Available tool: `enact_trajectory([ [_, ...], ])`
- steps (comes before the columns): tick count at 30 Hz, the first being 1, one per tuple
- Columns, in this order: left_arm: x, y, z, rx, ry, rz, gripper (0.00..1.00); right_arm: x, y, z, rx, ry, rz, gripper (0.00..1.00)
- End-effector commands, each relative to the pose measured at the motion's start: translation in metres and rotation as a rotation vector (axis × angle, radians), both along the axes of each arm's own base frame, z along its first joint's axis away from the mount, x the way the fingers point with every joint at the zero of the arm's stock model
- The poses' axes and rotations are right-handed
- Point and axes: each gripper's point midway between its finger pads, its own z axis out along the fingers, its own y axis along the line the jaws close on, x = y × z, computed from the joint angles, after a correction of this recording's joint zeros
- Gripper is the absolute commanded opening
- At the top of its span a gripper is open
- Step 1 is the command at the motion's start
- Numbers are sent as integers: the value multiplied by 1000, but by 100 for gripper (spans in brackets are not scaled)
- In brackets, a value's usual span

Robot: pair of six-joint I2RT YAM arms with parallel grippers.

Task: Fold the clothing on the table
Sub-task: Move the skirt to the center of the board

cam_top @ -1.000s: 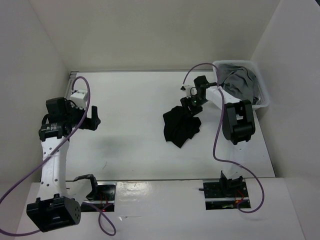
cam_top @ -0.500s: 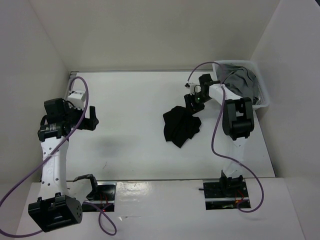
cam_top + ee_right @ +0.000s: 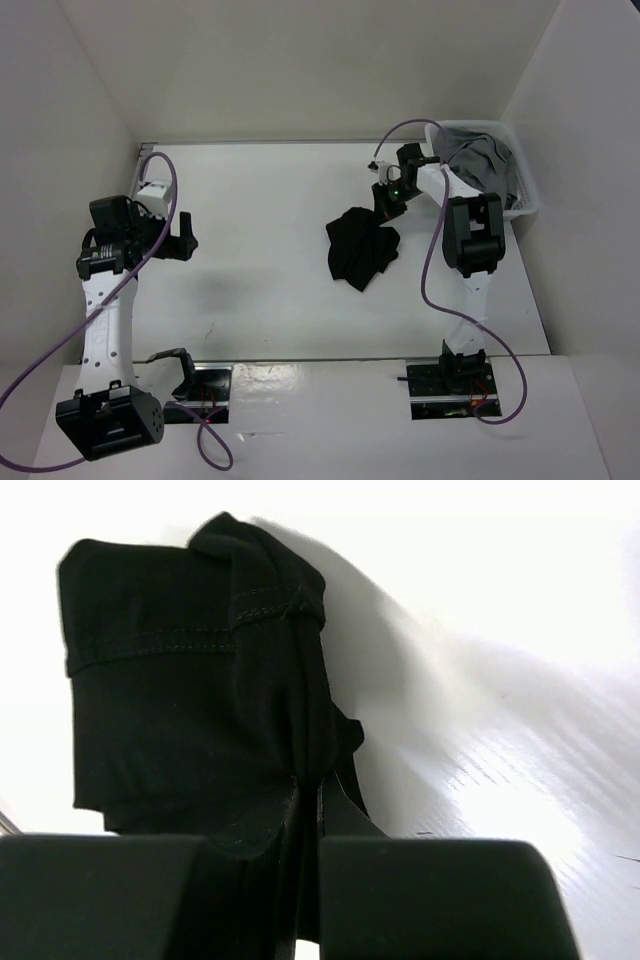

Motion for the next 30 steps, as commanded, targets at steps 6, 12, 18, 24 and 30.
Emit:
enact_trajectory([
  [6,5,-2,-2,-29,-4,-4,100,26,11,93,40,-219,14,27],
  [12,6,-1,-2,-22,-6,-10,100,22,11,76,31,-163,14,39],
  [18,6,-3,-1,-28,-8,-16,100,21,12,76,41,-161,18,36],
  [24,6,-3,-1,-28,-8,-16,100,24,6,68,5,-170,3,52],
  [30,6,-3,-1,-28,-8,-16,100,28,1,55,-31,-160,-20,59],
])
